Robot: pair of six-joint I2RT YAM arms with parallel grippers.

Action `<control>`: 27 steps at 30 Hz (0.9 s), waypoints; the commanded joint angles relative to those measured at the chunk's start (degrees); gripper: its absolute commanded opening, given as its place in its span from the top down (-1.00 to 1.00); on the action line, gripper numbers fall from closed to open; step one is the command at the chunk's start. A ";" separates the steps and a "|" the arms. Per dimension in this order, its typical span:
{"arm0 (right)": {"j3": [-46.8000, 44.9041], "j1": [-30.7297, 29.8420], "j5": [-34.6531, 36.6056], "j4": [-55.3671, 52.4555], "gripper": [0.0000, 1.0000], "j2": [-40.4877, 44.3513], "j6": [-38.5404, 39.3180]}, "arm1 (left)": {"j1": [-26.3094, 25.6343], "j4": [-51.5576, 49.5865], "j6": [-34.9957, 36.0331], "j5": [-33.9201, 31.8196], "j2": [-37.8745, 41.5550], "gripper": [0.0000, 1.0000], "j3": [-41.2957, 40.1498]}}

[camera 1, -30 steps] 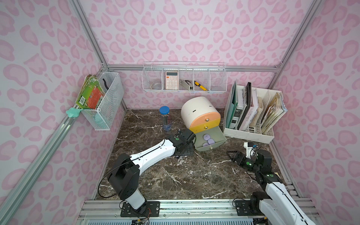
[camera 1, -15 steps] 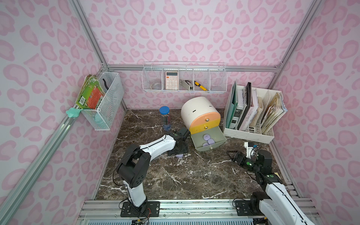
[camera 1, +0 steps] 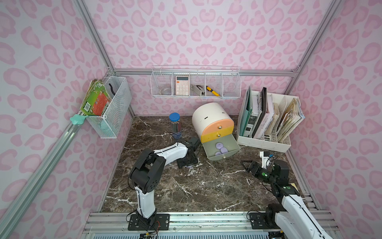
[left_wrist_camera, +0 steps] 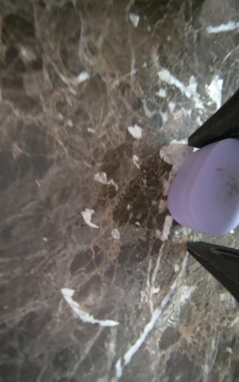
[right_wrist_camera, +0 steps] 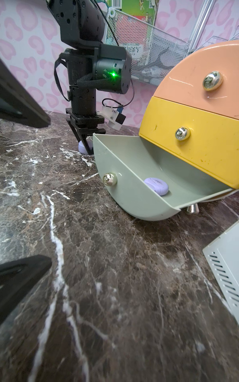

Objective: Put the bluetooth earphones in the drawer according to color
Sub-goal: Pick up the Bluetooth earphone from the center of the board.

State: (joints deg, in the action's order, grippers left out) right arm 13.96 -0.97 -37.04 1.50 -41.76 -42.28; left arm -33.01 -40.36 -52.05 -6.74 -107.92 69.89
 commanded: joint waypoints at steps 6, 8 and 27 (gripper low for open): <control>-0.23 0.40 -0.57 1.13 -0.97 -0.02 0.81 | -0.48 -1.45 -7.46 0.28 4.70 -0.47 -5.32; -0.37 0.40 -0.59 1.49 -0.97 -0.15 0.62 | -0.53 -1.52 -8.12 -0.65 6.55 -0.44 -6.70; -0.10 0.56 -1.11 1.68 -0.97 -0.19 0.37 | 1.05 0.09 -1.81 2.08 3.30 -0.04 -3.82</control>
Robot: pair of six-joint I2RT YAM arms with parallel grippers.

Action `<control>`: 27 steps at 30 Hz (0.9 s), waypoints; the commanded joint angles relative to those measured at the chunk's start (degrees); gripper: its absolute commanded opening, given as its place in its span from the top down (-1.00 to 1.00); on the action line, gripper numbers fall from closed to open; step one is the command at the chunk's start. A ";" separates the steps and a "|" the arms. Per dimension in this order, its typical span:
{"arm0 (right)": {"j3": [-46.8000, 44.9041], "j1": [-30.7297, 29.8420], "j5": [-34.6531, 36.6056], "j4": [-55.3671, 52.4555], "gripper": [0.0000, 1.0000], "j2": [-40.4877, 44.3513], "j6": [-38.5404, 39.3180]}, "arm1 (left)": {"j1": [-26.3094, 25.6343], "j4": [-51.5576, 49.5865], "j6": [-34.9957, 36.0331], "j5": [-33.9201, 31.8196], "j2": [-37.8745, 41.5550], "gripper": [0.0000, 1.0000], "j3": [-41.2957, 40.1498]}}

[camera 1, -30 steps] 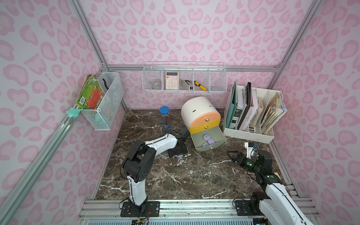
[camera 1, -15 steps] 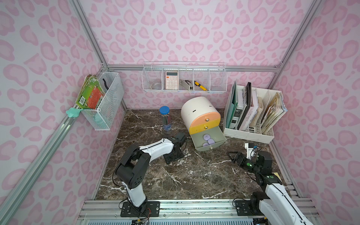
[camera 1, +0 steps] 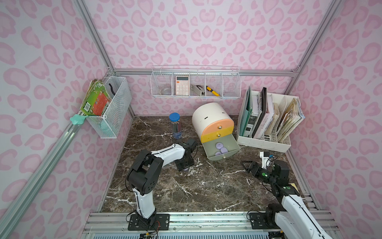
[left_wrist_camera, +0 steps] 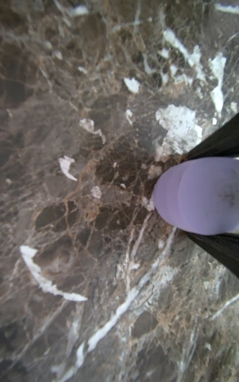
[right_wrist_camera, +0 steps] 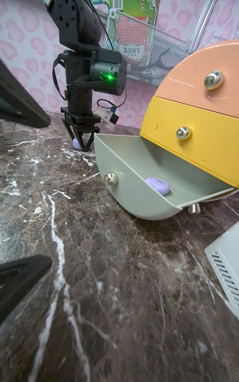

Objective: Put the bluetooth earphones in the drawer according to color
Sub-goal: Pick up the Bluetooth earphone from the center of the board, then place the bluetooth earphone in the drawer.

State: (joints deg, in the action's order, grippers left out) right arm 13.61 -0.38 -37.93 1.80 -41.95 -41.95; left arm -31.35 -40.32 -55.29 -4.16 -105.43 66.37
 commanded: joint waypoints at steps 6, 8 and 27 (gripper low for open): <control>-0.14 0.00 -0.88 3.18 -0.97 -1.12 -0.84 | -3.03 -2.72 3.19 -3.39 3.21 0.24 2.23; -0.16 -0.01 -0.83 3.29 -0.97 -1.20 -0.89 | -4.44 -3.39 4.30 -4.10 3.52 0.28 3.87; -3.45 -0.05 -0.91 6.91 -0.97 -2.09 -0.65 | -13.20 -8.63 12.77 -4.71 -4.79 0.35 30.40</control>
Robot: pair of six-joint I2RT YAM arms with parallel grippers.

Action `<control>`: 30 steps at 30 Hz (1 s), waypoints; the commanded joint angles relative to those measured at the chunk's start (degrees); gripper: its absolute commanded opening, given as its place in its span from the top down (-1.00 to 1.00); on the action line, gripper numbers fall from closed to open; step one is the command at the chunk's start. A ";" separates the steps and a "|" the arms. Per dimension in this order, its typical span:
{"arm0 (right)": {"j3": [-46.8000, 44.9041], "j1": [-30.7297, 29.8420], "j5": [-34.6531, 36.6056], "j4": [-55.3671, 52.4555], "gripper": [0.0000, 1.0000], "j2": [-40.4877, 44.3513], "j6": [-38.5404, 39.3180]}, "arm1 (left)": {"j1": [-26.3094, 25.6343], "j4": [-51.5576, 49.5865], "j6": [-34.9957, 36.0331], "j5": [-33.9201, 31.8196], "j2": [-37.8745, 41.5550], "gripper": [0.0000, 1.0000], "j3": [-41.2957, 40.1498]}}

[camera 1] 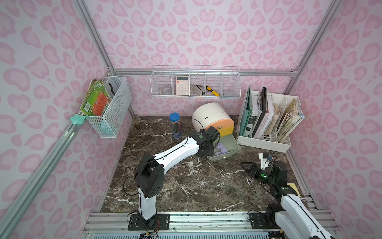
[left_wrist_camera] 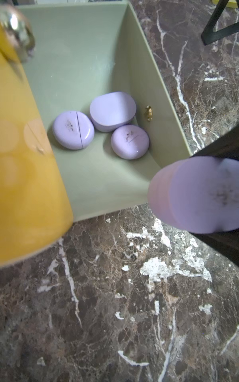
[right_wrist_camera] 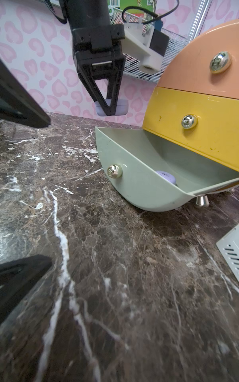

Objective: Put the bluetooth earphones in the drawer according to color
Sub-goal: Place the bluetooth earphone in the drawer.

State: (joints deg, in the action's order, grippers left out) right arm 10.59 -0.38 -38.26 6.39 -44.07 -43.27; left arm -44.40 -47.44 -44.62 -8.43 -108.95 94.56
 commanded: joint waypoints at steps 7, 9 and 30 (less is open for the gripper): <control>-2.19 -0.04 0.64 4.01 -0.97 2.04 2.29 | -0.25 -1.29 4.47 -2.22 -6.25 0.34 8.56; -2.16 -0.06 0.60 4.14 -0.97 1.99 2.69 | -0.25 -1.25 5.38 -2.69 -7.98 0.33 10.40; -0.25 -7.01 -2.26 16.65 -0.89 -9.96 2.41 | -0.42 -1.14 10.43 3.64 -2.38 -0.46 15.52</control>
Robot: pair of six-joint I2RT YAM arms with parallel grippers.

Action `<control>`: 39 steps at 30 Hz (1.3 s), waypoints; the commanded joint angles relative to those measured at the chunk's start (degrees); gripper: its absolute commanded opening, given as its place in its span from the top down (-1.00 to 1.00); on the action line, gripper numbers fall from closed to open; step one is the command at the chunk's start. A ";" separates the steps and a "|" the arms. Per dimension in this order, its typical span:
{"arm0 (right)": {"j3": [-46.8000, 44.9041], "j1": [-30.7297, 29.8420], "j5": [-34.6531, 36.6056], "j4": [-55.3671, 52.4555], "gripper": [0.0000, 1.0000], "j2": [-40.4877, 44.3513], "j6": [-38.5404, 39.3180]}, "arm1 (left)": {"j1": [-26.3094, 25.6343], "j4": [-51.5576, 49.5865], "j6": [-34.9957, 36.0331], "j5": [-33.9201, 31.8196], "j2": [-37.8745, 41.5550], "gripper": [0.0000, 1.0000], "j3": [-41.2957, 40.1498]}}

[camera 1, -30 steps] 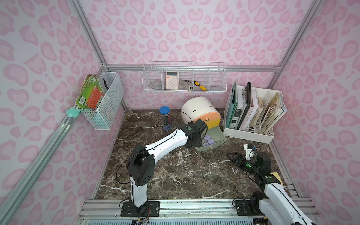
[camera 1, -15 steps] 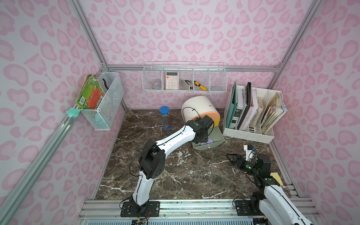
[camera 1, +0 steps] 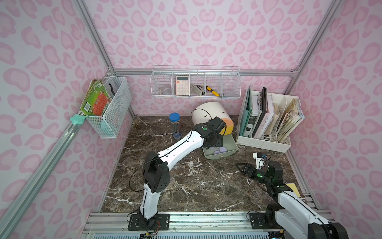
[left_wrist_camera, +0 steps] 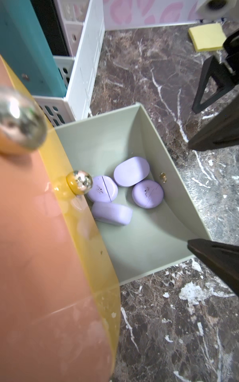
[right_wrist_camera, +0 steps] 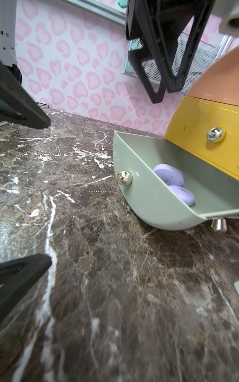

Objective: Put the bluetooth earphones in the drawer according to color
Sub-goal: Place the bluetooth earphone in the drawer, then close the drawer in the storage box.

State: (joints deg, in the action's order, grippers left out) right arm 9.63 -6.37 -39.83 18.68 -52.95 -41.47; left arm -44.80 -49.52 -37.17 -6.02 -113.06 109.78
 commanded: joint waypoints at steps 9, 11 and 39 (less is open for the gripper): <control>2.45 -6.88 1.71 12.90 -0.70 -8.54 -1.24 | 2.74 3.08 9.44 -3.84 3.91 -0.58 4.96; 2.95 -8.08 2.68 14.73 -0.62 -10.35 -1.58 | 4.20 3.24 10.22 -3.73 2.96 -0.63 6.58; 12.43 -10.04 8.31 38.75 0.61 -38.27 -9.72 | 15.69 -0.52 15.05 3.06 -15.53 -0.62 23.45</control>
State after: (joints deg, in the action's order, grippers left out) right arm 20.86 -16.34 -32.32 52.80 -89.93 -49.80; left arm -29.08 -41.87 -23.46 -4.67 -128.14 135.74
